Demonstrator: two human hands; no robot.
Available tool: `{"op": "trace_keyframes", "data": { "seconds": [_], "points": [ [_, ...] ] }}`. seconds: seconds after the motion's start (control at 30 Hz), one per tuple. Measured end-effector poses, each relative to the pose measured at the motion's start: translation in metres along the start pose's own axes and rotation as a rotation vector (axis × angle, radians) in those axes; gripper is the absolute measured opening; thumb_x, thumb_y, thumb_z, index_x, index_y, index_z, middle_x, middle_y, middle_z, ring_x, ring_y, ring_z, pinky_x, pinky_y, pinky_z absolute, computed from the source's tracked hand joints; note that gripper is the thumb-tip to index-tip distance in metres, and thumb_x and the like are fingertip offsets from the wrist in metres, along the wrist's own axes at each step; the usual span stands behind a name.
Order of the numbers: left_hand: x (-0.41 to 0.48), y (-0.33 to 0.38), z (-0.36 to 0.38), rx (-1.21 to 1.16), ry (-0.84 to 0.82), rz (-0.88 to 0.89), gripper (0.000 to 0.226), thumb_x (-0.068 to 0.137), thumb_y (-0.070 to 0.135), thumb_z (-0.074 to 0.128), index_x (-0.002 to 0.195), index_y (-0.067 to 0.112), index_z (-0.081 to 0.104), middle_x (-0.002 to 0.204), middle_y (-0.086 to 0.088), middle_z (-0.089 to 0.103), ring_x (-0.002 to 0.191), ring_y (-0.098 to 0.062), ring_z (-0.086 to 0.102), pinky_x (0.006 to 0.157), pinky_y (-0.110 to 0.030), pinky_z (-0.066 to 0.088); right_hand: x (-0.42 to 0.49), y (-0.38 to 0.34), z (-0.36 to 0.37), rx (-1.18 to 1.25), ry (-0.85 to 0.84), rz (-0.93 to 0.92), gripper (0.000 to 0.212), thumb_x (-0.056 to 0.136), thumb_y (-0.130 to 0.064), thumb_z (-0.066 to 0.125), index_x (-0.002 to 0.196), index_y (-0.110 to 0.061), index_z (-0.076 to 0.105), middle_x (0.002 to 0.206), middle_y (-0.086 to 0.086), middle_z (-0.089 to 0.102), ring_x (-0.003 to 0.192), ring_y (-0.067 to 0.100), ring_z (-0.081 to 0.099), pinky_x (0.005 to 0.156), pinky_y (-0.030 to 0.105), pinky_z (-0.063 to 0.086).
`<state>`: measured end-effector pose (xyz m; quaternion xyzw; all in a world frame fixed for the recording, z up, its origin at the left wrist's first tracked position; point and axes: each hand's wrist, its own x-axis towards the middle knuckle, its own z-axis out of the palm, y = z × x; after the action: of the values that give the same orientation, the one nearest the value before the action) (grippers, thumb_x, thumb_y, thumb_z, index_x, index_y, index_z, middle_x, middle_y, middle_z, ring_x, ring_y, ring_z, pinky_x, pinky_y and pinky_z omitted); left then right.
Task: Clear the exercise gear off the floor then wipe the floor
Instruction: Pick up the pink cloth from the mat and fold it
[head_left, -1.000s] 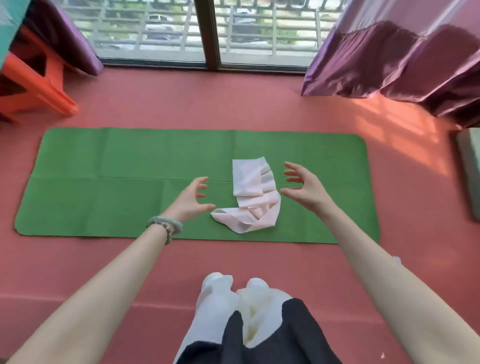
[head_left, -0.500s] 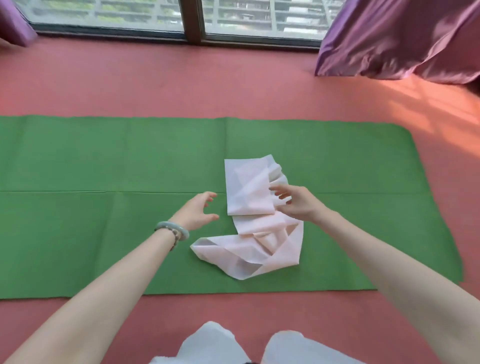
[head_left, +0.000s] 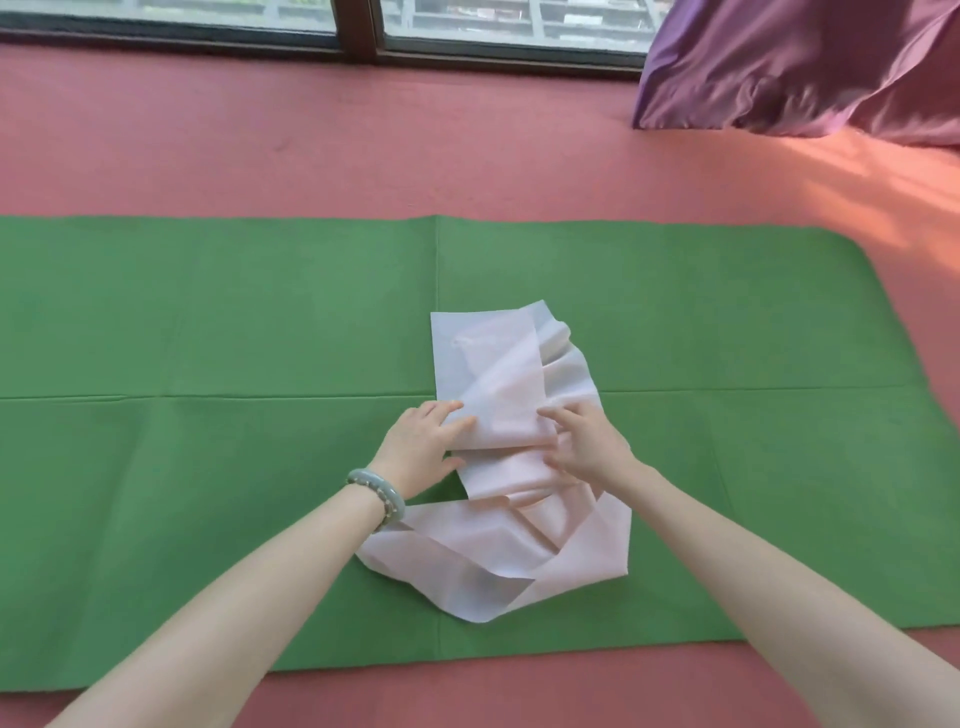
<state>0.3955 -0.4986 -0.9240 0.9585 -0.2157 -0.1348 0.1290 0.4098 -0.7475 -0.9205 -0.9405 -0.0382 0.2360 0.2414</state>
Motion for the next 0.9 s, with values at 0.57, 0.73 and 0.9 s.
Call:
{"op": "trace_keyframes", "data": {
  "seconds": [0.57,0.73,0.9],
  "points": [
    [-0.066,0.012,-0.013,-0.167,0.216,0.351,0.019,0.086,0.022,0.055,0.078,0.017,0.071,0.075,0.008,0.071,0.065,-0.011,0.066,0.06,-0.026,0.053,-0.059,-0.007,-0.039,-0.08,-0.145,-0.365,0.015,0.076,-0.005,0.062,0.075,-0.013,0.074,0.12,-0.001,0.066,0.123,0.008,0.052,0.1,0.013,0.033],
    [-0.09,0.036,-0.005,-0.311,0.229,0.352,0.006,0.086,0.016,0.06,0.083,0.016,0.066,0.08,0.007,0.071,0.07,-0.012,0.066,0.061,-0.028,0.053,-0.081,-0.008,-0.047,-0.04,-0.28,-0.31,0.018,0.072,-0.002,0.054,0.071,-0.016,0.067,0.104,-0.004,0.072,0.114,0.002,0.058,0.092,0.017,0.043],
    [-0.084,0.046,-0.046,-0.829,0.283,-0.08,0.004,0.09,0.015,0.058,0.092,0.014,0.06,0.085,0.009,0.067,0.08,0.002,0.063,0.071,-0.013,0.047,-0.079,-0.022,-0.07,0.548,-0.074,-0.156,0.007,0.076,-0.008,0.058,0.073,-0.012,0.061,0.075,-0.008,0.066,0.081,0.001,0.064,0.073,0.025,0.049]
  ]
}}
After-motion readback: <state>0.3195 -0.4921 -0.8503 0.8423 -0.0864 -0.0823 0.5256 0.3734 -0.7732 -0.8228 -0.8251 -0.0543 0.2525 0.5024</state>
